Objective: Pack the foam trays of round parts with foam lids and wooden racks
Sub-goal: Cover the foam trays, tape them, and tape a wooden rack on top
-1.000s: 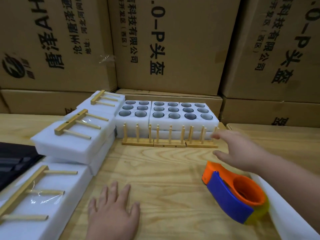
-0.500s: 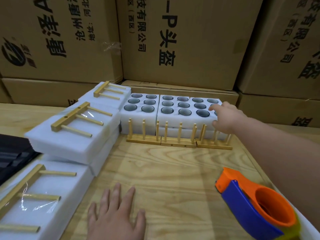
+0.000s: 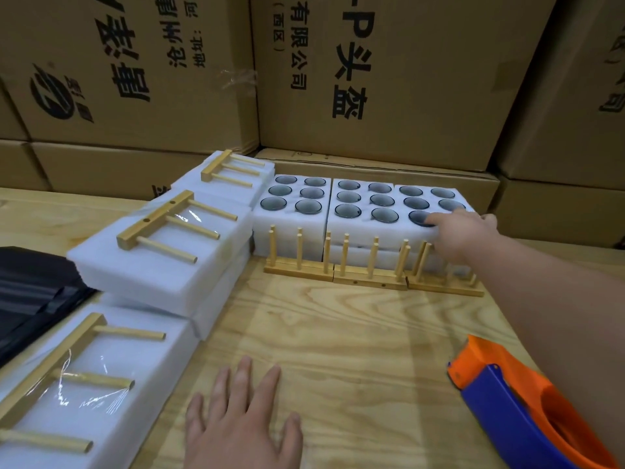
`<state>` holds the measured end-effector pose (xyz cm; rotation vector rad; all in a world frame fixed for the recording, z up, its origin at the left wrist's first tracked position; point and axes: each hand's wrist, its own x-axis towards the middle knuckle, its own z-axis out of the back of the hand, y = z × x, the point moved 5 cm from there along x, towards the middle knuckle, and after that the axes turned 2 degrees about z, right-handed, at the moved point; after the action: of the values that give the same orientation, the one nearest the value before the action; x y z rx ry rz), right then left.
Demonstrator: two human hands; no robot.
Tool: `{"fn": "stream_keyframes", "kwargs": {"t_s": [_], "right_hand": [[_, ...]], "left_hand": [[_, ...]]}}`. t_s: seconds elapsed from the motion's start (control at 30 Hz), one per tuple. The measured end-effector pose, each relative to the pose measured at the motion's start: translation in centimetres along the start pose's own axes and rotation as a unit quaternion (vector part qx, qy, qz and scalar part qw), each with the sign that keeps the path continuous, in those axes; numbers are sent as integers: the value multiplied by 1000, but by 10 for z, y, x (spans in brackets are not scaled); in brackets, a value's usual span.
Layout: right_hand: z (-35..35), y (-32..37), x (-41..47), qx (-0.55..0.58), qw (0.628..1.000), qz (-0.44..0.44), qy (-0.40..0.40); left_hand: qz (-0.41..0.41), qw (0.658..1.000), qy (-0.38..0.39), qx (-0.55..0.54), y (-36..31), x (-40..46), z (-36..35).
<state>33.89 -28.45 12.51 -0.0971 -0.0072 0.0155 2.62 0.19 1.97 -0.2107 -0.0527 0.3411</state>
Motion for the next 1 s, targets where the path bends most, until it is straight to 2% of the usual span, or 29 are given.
{"fn": "stream_keyframes", "kwargs": {"t_s": [0.17,0.4,0.47,0.53,0.67,0.8,1.0], "right_hand": [[7,-4,1,-33,997,13,-70],[33,-14,-11,-3,988,10,-157],[44,-17,-16,-2,985,11,-174],[56,-22,-23,4,983,12,-183],[74,-28,-43,31,979,19,-199],[95,-26,-78,60,978,27,-200],[123,-14,-159,112,974,66,-185]], "left_hand": [[14,1000,5,-23,2,3,-6],[0,999,32,-15,2,1,-8],[-7,1000,20,-16,2,0,-6],[13,998,31,-46,5,0,-4],[26,999,25,-24,8,5,-9],[17,999,21,-34,8,6,-7],[-24,992,14,-123,10,15,-9]]}}
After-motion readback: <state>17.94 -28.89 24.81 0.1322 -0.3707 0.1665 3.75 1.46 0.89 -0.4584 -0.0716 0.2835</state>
